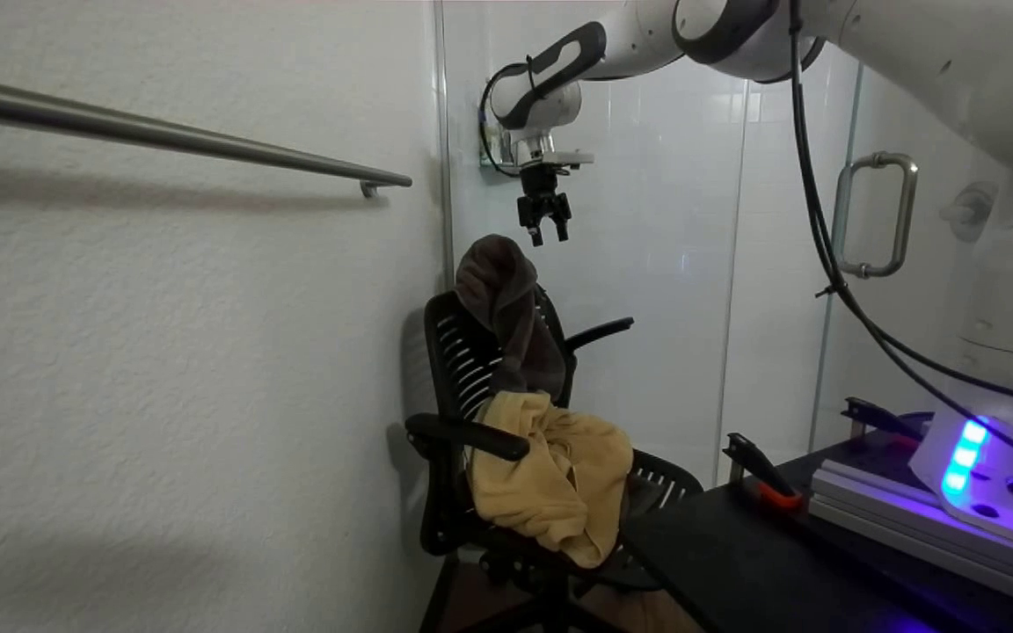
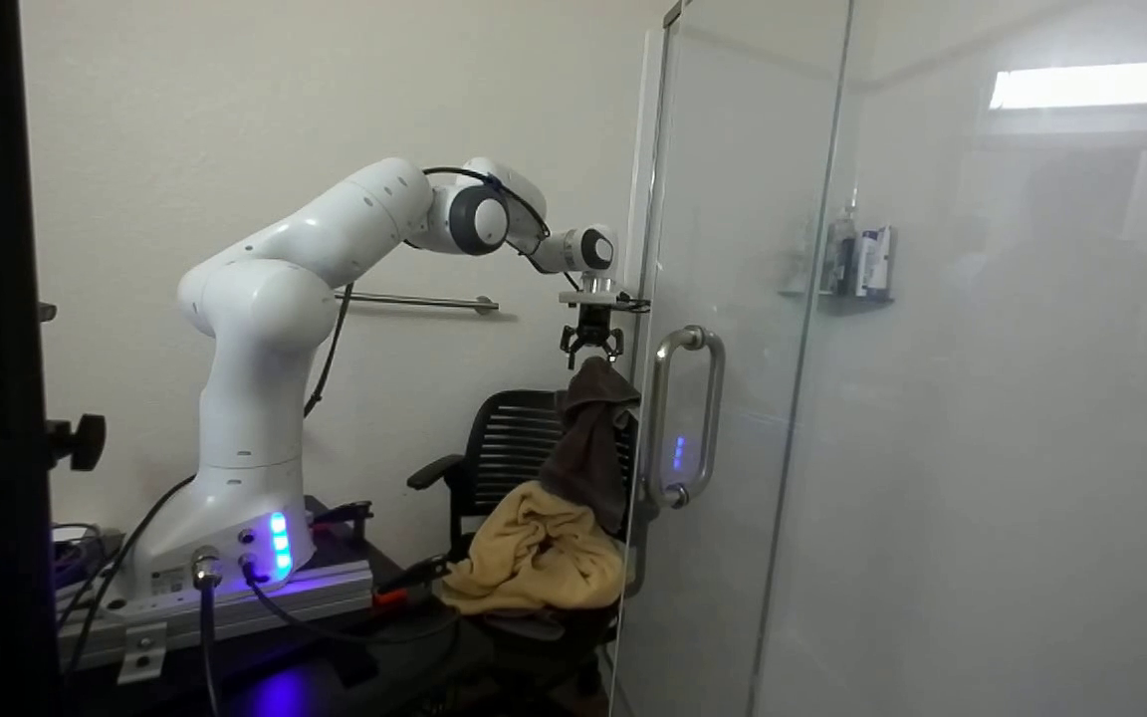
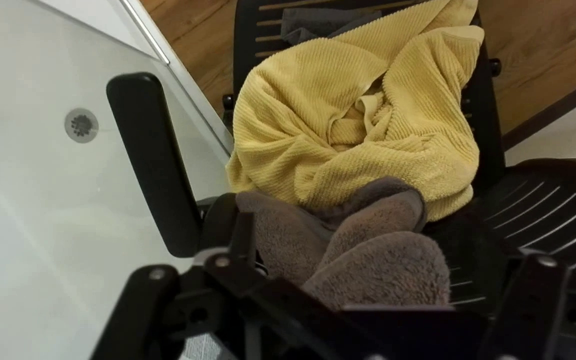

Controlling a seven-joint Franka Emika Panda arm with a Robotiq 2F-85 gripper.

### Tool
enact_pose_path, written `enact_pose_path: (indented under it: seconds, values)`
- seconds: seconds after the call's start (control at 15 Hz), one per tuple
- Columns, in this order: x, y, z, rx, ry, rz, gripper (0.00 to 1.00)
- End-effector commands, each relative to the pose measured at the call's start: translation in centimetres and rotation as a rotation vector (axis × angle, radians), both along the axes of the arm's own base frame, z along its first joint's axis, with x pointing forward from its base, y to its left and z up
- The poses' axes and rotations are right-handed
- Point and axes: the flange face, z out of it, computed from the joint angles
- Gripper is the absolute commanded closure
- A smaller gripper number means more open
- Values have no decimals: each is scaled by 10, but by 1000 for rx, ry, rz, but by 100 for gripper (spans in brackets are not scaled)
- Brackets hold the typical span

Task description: Remove the towel from the backrest of the chair and put it on the sink

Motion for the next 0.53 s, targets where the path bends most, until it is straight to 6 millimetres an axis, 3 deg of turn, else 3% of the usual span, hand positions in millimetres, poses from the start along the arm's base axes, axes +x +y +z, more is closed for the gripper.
enact_pose_path:
  seconds: [0.0, 0.2, 0.47]
  values:
    - [19, 8, 1, 100, -16, 122, 0]
    - [23, 22, 1, 173, -28, 209, 0]
    - [20, 26, 0, 154, -14, 195, 0]
